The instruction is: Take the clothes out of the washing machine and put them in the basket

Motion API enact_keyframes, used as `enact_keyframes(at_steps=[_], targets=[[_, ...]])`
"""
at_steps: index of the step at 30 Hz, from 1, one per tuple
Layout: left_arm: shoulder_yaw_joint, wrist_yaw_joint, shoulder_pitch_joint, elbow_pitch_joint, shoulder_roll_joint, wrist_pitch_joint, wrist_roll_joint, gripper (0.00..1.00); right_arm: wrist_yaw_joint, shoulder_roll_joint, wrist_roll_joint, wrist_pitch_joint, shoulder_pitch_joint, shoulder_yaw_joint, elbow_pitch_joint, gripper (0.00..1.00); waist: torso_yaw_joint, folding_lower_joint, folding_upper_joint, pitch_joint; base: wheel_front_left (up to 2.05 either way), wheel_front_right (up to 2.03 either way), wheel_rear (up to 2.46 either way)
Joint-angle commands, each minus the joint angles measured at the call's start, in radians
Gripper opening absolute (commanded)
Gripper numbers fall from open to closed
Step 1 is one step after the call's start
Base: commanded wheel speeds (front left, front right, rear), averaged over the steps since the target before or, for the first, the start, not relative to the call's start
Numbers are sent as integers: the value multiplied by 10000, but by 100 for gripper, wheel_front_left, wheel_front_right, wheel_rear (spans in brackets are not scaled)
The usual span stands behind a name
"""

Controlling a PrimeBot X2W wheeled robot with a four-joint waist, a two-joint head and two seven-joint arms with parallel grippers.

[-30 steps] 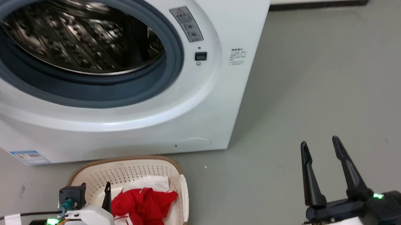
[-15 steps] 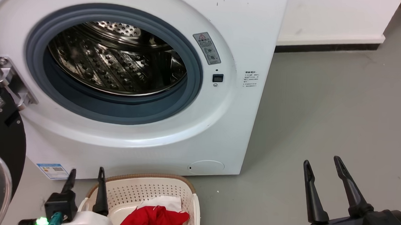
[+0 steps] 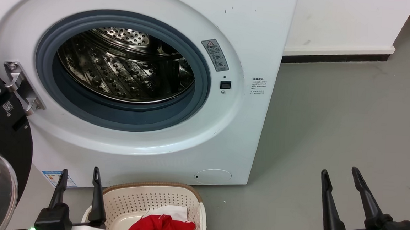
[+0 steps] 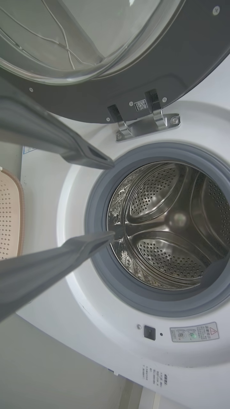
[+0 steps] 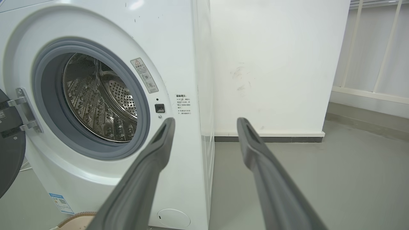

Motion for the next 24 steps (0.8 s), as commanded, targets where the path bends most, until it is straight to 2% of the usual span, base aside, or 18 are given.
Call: enact_keyframes(at_steps=[1,20,21,24], targets=[[5,53,127,-82,-17,-25,42,100,-7,4,80,-19,130,-28,29,100,-8,1,0,-10,0,0,0],[91,-122,238,212,-101,-25,-49,100,-7,4,253,-19,188,-67,153,100,-38,1,0,-34,0,0,0],[89,-110,174,242,-86,2,-14,0,0,4,223,0,104,-66,190,0,-40,1,0,-35,0,0,0],[93,-111,215,540,-119,63,-24,0,0,6,235,12,152,-42,456,0,-41,1,0,-35,0,0,0]])
